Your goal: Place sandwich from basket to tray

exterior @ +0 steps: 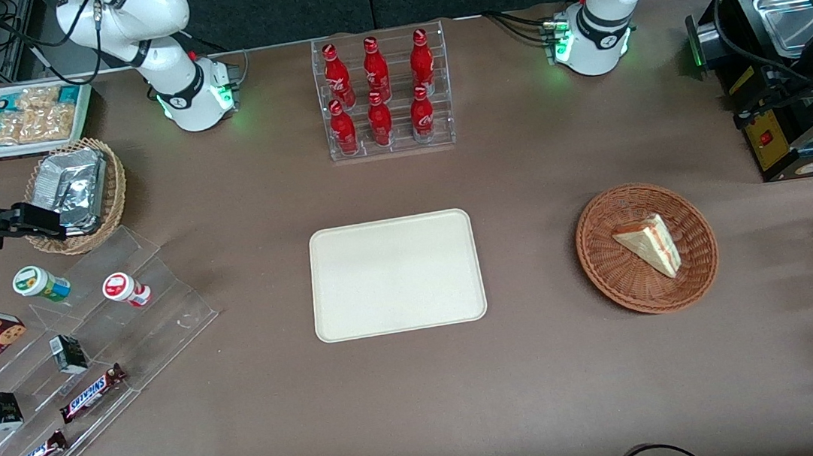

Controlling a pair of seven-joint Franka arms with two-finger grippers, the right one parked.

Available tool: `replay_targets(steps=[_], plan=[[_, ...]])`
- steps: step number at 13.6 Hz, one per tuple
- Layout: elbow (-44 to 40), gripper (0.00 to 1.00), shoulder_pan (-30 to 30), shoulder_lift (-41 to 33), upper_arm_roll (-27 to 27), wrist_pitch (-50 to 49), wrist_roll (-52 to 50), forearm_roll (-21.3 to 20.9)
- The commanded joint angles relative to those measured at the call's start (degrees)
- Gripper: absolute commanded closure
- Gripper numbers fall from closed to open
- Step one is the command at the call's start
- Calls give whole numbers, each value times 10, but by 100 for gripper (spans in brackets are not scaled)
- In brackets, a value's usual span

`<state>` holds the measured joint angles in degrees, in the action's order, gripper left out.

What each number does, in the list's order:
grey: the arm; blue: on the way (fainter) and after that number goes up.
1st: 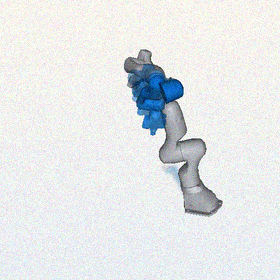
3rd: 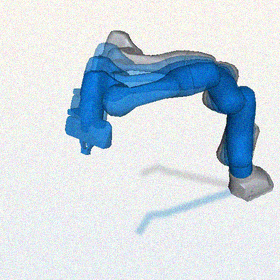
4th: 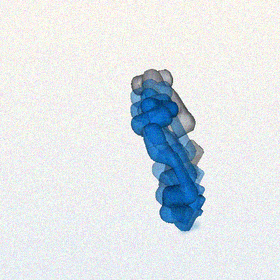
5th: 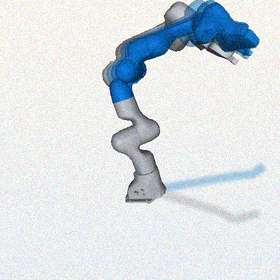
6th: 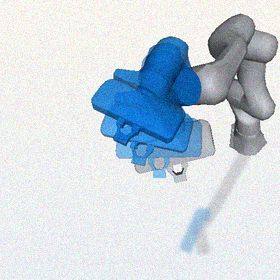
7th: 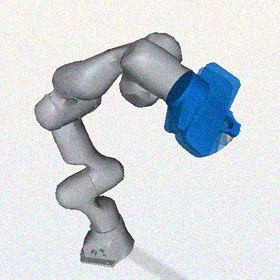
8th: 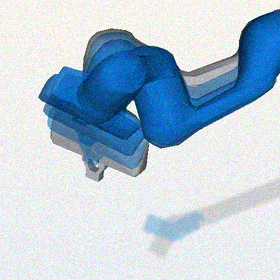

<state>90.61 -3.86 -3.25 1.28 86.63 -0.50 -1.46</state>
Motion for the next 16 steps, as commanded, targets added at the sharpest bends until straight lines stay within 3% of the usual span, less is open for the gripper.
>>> replay_targets(steps=[1, 5, 11, 14, 16], plan=[[-21, 0, -11, 11, 7, -24, -10, -7], [-21, 0, -4, 23, 9, -28, -21, -6], [-11, 0, 7, 101, 8, -54, -216, 2], [31, 0, 8, 127, 9, 11, -233, 6], [84, 0, 7, 128, 9, 93, -317, 7]])
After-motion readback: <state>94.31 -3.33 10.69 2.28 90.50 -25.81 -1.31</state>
